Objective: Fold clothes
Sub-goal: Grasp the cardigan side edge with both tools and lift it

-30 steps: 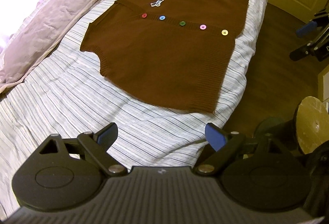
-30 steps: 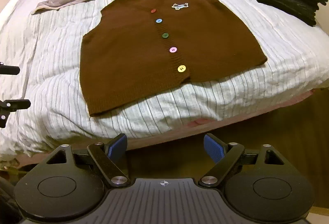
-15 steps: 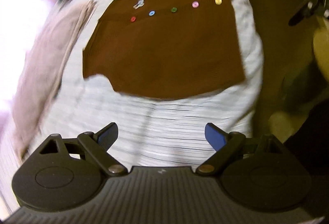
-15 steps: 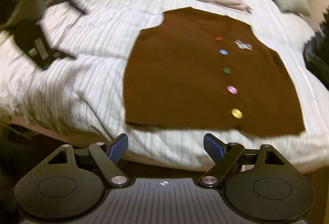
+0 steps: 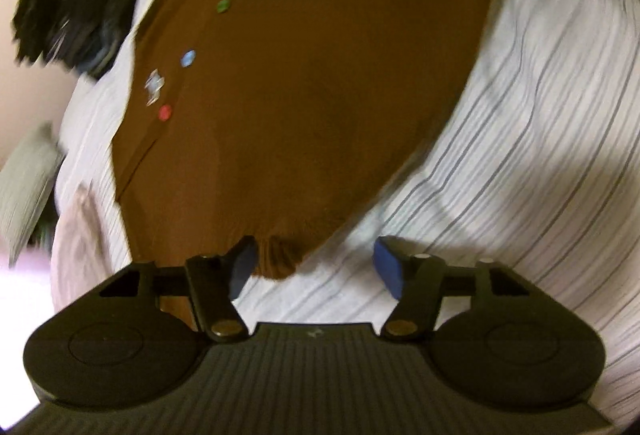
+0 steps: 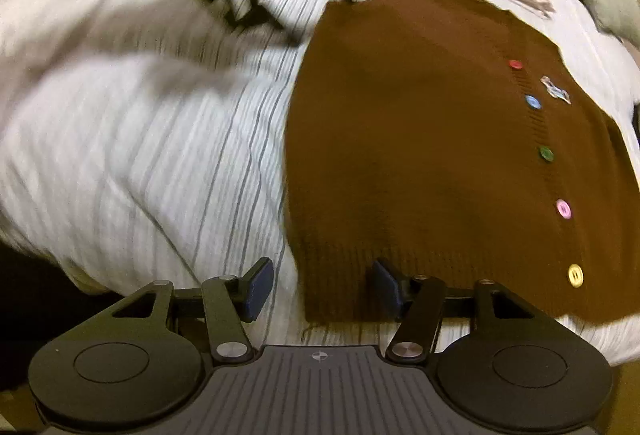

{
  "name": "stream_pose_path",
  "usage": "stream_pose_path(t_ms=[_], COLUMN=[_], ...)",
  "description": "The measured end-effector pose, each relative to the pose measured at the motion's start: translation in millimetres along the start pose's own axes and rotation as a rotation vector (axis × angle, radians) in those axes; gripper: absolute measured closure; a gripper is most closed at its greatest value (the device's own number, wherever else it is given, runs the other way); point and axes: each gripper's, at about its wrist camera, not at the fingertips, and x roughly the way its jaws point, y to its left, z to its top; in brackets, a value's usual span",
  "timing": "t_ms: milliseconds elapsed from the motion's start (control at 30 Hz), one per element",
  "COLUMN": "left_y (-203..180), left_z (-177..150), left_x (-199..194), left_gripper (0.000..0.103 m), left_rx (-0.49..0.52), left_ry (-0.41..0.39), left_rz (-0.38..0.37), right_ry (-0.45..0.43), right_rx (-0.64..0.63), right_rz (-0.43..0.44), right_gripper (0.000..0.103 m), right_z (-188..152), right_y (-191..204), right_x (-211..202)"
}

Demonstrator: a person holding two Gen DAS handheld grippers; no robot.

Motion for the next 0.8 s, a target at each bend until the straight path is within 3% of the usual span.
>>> stream_pose_path(t_ms=[33, 100, 133, 167, 200, 300, 400, 567, 667, 800], left_y=[1.8, 8.1, 10.3, 12.3, 12.9, 21.4, 49.4, 131.7, 188.4, 259.5], left_z=[-3.0, -4.9, -5.2, -5.5, -5.0, -4.4, 2.7, 30.7, 59.4, 114.4], left_x=[4.7, 9.8, 11.7, 13.5, 14.8, 6.5, -9.2, -28.1, -22.4, 13.4], left_gripper=[0.053, 0.064, 0.067, 0.076, 0.085, 0.096, 0.097, 0.097, 0.097, 0.097], left_rx=[0.016, 0.026, 0.036, 0.045, 0.056, 0.053, -0.001, -0.083, -0.044, -0.006], left_ry=[-0.019, -0.038, -0.044, -0.048, -0.047, -0.047, -0.056, -0.081, -0.088, -0.077], left_rz=[0.004, 0.003, -0.002, -0.007, -0.015, -0.034, -0.035, -0.020, -0.015, -0.044], right_ry=[0.009, 0.022, 0.027, 0.032, 0.039, 0.023, -0.018, -0.111, -0.167, -0.241], right_rx=[-0.004, -0.012, -0.015, -0.017, -0.006, 0.046, 0.150, 0.320, 0.421, 0.555], right_rz=[-0.008, -0.014, -0.015, -0.015, -0.016, 0.009, 0.036, -0.003, -0.026, -0.057], right_gripper=[0.065, 0.066, 0.078, 0.096, 0.096, 0.096, 0.097, 0.097, 0.097, 0.097], right_z=[1.9, 4.7, 5.7, 6.8, 8.2, 13.7, 16.8, 9.5, 5.1, -1.6], right_y=[0.7, 0.2, -0.8, -1.9, -4.3, -16.3, -42.2, -132.4, -186.6, -258.8], right_x=[4.4, 10.2, 11.9, 13.2, 11.1, -7.8, -39.7, -82.5, -108.1, -140.7])
